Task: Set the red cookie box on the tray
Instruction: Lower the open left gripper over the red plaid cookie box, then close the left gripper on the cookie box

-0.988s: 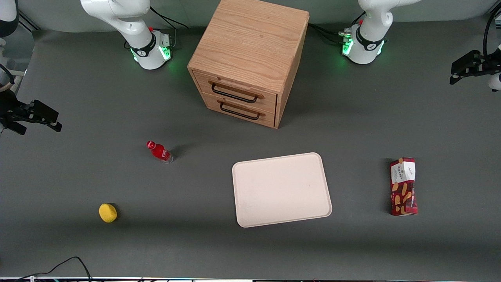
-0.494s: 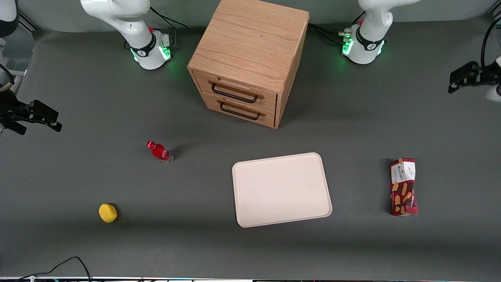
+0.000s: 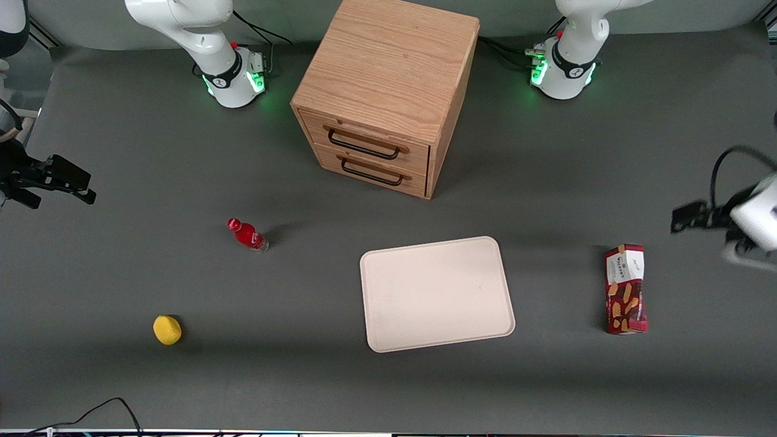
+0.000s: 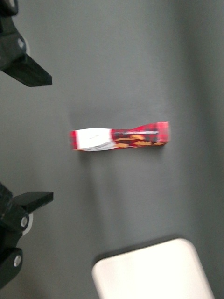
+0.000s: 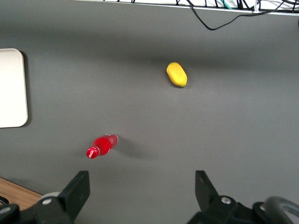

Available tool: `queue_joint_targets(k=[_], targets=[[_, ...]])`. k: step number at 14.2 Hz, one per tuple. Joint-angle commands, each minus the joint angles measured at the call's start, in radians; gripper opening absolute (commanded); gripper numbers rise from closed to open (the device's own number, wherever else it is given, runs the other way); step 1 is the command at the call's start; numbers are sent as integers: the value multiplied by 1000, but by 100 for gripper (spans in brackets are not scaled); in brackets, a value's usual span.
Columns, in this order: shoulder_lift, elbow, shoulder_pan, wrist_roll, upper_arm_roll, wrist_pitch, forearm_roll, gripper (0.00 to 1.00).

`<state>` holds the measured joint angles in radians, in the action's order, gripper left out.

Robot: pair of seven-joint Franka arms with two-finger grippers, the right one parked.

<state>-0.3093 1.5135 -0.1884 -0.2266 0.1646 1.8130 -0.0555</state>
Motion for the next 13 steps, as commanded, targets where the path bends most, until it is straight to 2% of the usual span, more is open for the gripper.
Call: queue_joint_targets(k=[1, 4, 7, 11, 12, 13], targets=[[-134, -35, 1, 50, 0, 125, -13, 100], [-255, -29, 1, 90, -5, 277, -84, 100], [-338, -21, 3, 119, -25, 376, -110, 100], [-410, 42, 4, 128, -25, 521, -110, 100], [-418, 57, 4, 157, -25, 551, -110, 84], [-419, 56, 9, 179, -25, 540, -110, 51]])
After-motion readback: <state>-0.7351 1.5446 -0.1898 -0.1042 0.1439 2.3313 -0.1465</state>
